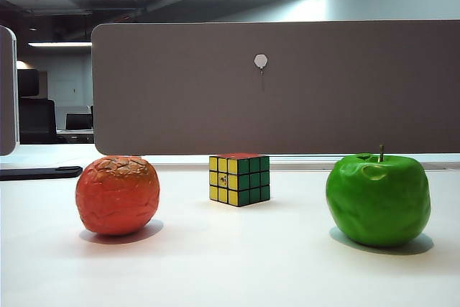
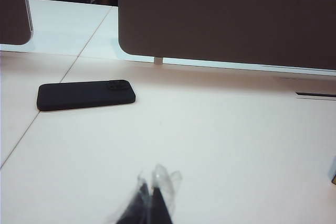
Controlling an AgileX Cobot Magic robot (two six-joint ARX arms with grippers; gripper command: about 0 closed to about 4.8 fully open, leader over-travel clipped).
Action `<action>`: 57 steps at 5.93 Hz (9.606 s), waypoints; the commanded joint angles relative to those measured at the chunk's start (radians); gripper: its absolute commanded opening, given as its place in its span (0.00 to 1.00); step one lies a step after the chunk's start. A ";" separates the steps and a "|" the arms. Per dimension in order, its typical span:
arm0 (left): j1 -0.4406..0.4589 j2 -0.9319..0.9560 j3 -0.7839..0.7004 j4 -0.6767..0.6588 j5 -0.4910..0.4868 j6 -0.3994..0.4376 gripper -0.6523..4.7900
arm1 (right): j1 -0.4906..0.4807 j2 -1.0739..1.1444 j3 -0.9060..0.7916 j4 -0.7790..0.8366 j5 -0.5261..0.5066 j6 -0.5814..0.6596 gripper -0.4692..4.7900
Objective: Move all the fruits on the tabletop near the face of the Rubik's cube that has the color most similar to each fruit.
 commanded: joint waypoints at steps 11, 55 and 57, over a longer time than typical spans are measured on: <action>-0.001 0.000 0.001 -0.008 0.058 -0.092 0.11 | 0.000 -0.001 0.013 0.017 -0.003 -0.001 0.09; -0.387 0.423 0.189 0.148 0.084 0.106 0.11 | 0.412 1.389 0.683 -0.132 -0.351 -0.023 0.09; -0.387 0.423 0.189 0.147 0.084 0.106 0.11 | 0.412 1.389 0.682 -0.133 -0.351 -0.022 0.09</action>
